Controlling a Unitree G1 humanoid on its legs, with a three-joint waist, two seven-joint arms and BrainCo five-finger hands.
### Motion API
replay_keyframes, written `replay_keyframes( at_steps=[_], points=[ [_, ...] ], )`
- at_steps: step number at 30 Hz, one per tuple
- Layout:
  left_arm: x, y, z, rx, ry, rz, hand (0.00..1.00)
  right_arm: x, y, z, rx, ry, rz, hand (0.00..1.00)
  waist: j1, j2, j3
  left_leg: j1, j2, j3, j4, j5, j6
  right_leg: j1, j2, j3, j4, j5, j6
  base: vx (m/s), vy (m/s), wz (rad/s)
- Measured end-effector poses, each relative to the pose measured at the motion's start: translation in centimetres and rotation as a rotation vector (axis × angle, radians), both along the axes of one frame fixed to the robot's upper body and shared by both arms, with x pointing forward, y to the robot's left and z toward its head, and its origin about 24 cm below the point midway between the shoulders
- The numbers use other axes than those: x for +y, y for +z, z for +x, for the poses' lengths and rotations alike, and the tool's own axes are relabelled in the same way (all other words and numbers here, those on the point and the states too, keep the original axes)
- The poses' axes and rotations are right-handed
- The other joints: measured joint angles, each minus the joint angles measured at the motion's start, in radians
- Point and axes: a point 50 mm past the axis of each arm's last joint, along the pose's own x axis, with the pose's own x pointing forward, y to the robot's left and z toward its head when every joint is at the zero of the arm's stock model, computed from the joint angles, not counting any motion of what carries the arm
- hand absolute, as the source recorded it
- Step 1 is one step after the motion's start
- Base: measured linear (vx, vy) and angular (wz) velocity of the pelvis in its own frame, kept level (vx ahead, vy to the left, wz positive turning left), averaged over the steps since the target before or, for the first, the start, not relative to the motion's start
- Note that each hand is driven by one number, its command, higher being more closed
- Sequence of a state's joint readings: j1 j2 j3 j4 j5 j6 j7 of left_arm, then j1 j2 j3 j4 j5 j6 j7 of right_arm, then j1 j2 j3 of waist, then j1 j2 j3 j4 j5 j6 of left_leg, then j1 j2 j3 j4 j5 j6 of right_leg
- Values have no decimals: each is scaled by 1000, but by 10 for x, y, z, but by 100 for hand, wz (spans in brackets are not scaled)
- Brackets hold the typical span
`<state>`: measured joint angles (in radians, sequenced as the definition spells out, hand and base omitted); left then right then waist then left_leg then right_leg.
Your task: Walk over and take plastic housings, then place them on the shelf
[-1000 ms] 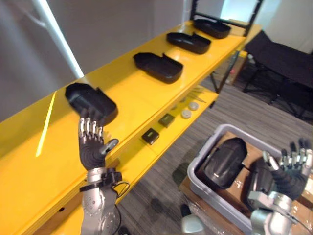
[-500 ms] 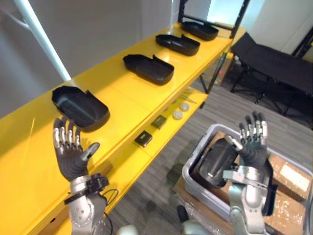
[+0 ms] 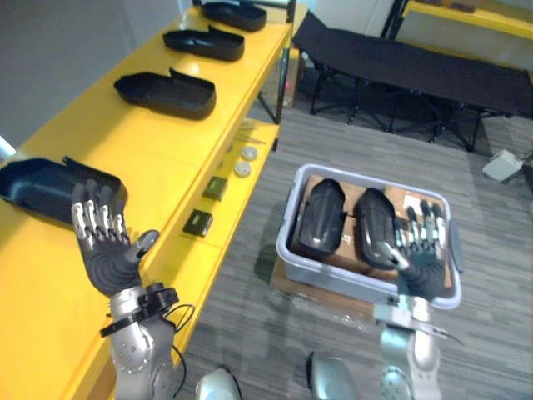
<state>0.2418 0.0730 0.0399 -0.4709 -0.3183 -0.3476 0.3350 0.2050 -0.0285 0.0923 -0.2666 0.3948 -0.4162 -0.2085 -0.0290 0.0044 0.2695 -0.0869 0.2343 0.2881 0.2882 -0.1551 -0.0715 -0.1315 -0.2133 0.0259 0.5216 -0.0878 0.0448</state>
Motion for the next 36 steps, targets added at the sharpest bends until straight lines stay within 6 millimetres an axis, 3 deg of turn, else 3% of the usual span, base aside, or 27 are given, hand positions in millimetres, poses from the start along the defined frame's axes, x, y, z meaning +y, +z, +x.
replay_keyframes(
  at_steps=[1, 2, 3, 6, 7, 9, 11, 12, 13, 16, 17, 18, 19, 20, 23, 26, 28, 32, 33, 35, 36],
  points=[
    [1, -1, 0, 3, -3, -6, 0, 2, -3, 3, 18, -4, -2, 0, 4, -8, -5, -4, 2, 0, -8, 11, -17, 17, -33, -2, -26, 3, -2, -88, -295, -25],
    [2, -3, -1, 9, -4, -23, 0, 3, -9, 4, 54, -13, -5, 0, 7, -24, -14, -12, 12, 5, -3, 26, -47, 41, -59, -3, -92, 45, -15, -93, -489, -29],
    [6, -6, -2, 25, 7, -24, 0, 2, -16, 4, 97, -18, -7, 0, 10, -23, -23, -20, 32, -3, 2, 50, -89, 59, -40, -16, -133, 20, 58, -45, -416, -31],
    [4, -21, -9, 80, 34, -114, 0, -8, -28, -2, 163, -18, -50, 0, 4, 47, -65, -15, 105, -38, -78, 123, -119, 86, 30, -131, -244, -42, 150, 11, -416, -44],
    [3, -23, -9, 79, 34, -136, 0, -11, -29, -3, 174, -22, -64, 0, -2, 58, -70, -16, 117, -42, -86, 137, -110, 91, 44, -143, -260, -48, 146, 8, -327, -9],
    [-1, -24, -8, 72, 19, -179, 0, -21, -31, -5, 202, -36, -116, 0, -19, 80, -63, -17, 137, -78, -75, 183, -54, 112, 71, -159, -273, -56, 131, -21, -231, -1],
    [-6, -27, -8, 61, -46, -224, 0, -34, -37, -14, 252, -103, -159, 0, -31, 69, -55, -18, 135, -85, -15, 234, 18, 156, 73, -160, -304, -55, 105, -61, -180, -11],
    [-7, -28, -8, 59, -56, -215, 0, -39, -38, -16, 256, -123, -159, 0, -33, 73, -58, -16, 130, -86, -11, 231, 18, 162, 71, -160, -315, -54, 96, -82, -77, -25],
    [-9, -28, -8, 53, -81, -201, 0, -55, -39, -23, 269, -197, -158, 0, -34, 82, -60, -9, 76, -108, -7, 188, -1, 160, 48, -150, -347, -43, 90, -75, 10, -27],
    [-11, -28, -7, 49, -118, -184, 0, -71, -41, -32, 297, -292, -159, 0, -38, 84, -62, 22, 20, -116, -76, 131, 8, 136, 33, -128, -377, -12, 105, -67, 91, -23],
    [-14, -33, -3, 70, -146, -174, 0, -82, -42, -36, 315, -356, -162, 0, -40, 91, -66, 38, 15, -116, -144, 88, -17, 118, 36, -128, -396, 8, 120, -104, 215, -15],
    [-15, -37, 0, 90, -159, -164, 0, -85, -44, -36, 328, -386, -148, 0, -39, 86, -63, 40, 7, -114, -155, 95, -73, 118, 28, -126, -411, 24, 129, -103, 228, -13],
    [-15, -39, 2, 109, -166, -153, 0, -85, -47, -35, 340, -395, -138, 0, -39, 71, -54, 42, -4, -111, -155, 96, -77, 123, 18, -122, -424, 37, 132, -78, 190, -16],
    [-15, -45, 5, 160, -189, -113, 0, -85, -54, -34, 374, -408, -120, 0, -37, 39, -42, 47, -24, -106, -156, 98, -82, 137, -3, -124, -458, 66, 140, -63, 129, -13],
    [-16, -54, 8, 241, -223, -57, 0, -93, -70, -20, 455, -422, -99, 0, -31, 13, -49, 30, -47, -95, -154, 103, -88, 136, -25, -140, -494, 106, 147, -53, 97, -8],
    [-28, -52, 17, 268, -293, 47, 0, -112, -77, 8, 523, -450, -107, 0, -9, 32, -36, -4, -49, -121, -145, 111, -91, 135, -25, -173, -509, 121, 150, -46, 12, 20],
    [-39, -50, 23, 261, -356, 67, 0, -126, -65, 35, 506, -468, -103, 0, -4, 50, -18, -25, -50, -149, -157, 133, -92, 133, -21, -207, -515, 128, 144, -64, -16, 44],
    [-58, -40, 37, 213, -449, 91, 0, -156, 0, 100, 385, -561, -118, 0, 40, 77, 47, -73, -50, -211, -215, 198, -95, 112, -6, -265, -533, 153, 131, -84, -20, 37],
    [-61, -38, 39, 204, -462, 99, 0, -160, 11, 106, 368, -575, -121, 0, 45, 78, 60, -82, -52, -221, -221, 208, -95, 107, -5, -271, -535, 158, 130, -110, 4, 31],
    [-69, -33, 46, 188, -515, 146, 0, -175, 55, 125, 296, -613, -128, 0, 73, 76, 109, -106, -56, -239, -247, 238, -93, 86, -5, -289, -533, 169, 129, -85, 13, 29],
    [-71, -34, 47, 195, -525, 154, 0, -178, 61, 127, 285, -619, -124, 0, 74, 77, 111, -118, -60, -251, -248, 244, -91, 82, -6, -301, -532, 171, 130, -35, 19, 35]
  ],
)
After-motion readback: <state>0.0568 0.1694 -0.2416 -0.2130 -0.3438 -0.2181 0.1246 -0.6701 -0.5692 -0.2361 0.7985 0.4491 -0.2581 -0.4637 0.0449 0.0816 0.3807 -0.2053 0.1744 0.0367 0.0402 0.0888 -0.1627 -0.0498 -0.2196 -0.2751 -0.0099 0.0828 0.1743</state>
